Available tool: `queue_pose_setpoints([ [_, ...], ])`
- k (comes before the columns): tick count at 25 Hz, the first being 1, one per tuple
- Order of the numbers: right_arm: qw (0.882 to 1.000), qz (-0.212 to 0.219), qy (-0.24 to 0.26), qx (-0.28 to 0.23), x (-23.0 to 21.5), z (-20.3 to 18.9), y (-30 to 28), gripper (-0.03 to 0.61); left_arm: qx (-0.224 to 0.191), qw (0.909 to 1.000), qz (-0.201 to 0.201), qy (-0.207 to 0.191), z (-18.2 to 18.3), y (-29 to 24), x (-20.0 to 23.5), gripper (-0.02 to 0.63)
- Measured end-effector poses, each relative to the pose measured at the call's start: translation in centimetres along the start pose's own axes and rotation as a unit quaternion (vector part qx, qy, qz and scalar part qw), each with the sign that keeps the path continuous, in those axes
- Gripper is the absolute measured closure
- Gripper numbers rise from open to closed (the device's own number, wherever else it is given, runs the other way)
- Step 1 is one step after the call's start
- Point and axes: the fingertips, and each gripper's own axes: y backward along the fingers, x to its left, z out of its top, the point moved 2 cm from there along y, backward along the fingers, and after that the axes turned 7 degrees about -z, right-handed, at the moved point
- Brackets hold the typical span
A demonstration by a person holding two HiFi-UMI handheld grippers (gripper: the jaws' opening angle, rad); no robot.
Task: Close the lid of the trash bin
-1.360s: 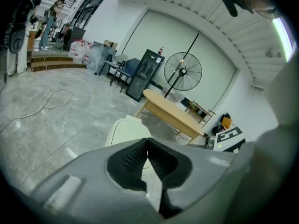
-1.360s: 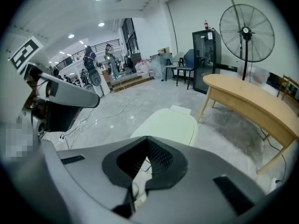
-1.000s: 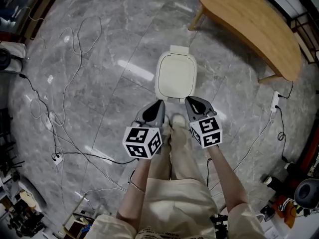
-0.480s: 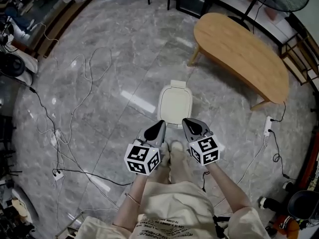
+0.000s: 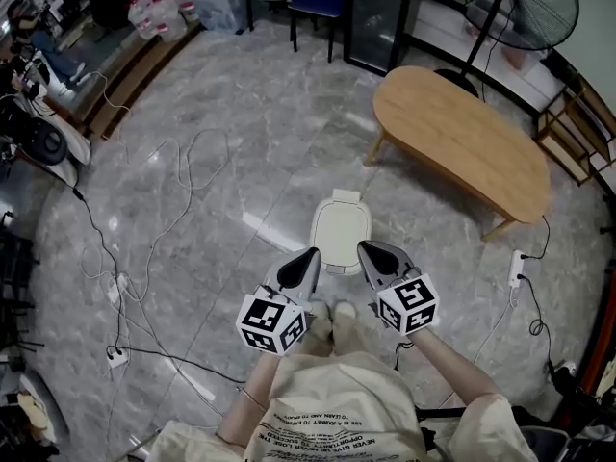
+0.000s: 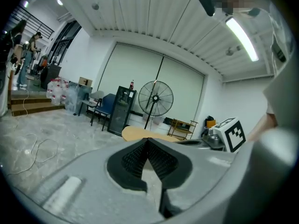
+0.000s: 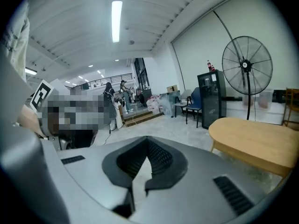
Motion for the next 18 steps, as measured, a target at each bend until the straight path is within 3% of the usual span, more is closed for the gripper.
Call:
queue_pose_setpoints([
  [18, 0.990, 0.020, -0.008, -0.139, -0.2, 10.9, 4.9, 0.575, -0.096, 0.9921, 0.037, -0.072, 8.4, 3.9, -0.6, 0.591],
])
